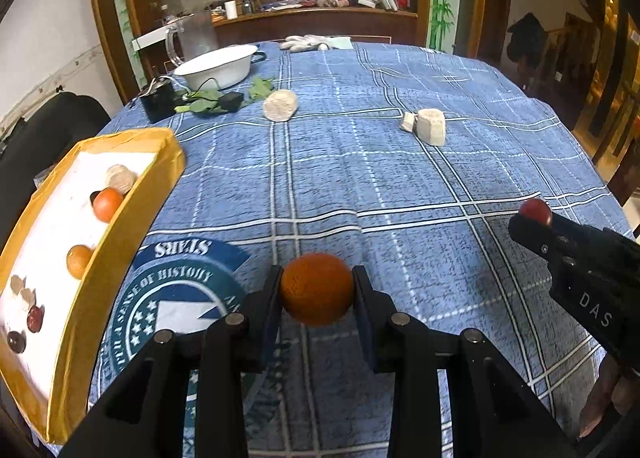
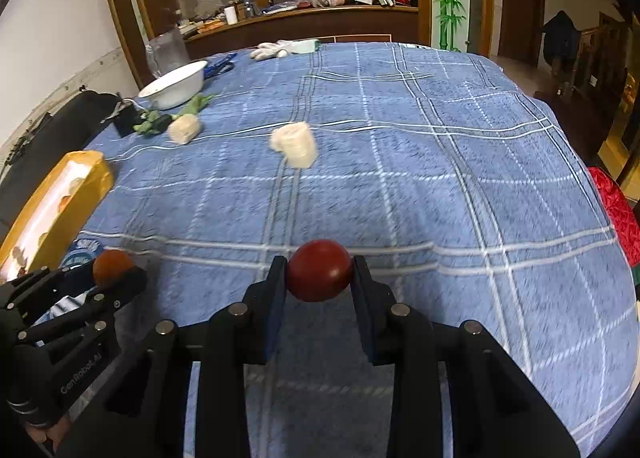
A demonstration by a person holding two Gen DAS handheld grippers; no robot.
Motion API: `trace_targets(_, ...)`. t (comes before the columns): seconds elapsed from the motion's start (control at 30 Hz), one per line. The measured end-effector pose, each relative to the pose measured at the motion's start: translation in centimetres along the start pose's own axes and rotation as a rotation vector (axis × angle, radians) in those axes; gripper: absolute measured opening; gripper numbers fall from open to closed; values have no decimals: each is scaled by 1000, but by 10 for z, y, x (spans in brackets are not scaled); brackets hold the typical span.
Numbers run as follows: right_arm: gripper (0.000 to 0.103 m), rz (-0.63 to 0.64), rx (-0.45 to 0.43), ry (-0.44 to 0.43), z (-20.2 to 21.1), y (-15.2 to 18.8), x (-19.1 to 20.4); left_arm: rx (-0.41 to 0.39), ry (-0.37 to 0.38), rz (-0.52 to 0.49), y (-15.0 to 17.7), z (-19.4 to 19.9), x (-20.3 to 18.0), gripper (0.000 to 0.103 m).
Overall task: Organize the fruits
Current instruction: 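Hold the red tomato and tangerine raised above the table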
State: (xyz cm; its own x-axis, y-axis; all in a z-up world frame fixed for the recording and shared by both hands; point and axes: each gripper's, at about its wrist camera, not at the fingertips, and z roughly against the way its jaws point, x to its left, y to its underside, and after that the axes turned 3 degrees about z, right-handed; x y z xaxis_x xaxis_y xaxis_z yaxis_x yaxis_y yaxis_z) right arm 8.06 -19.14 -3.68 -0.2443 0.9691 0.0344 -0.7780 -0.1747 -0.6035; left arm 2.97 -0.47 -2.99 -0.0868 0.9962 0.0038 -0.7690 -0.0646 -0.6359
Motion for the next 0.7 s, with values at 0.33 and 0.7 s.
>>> trace_targets(0.33, 33, 10, -25, -1, 18, 17, 20, 1, -7, 16, 10, 3, 9, 33)
trace_targets(0.7, 34, 2, -52, -5, 24, 23, 25, -12, -18, 11, 14, 4, 8, 33)
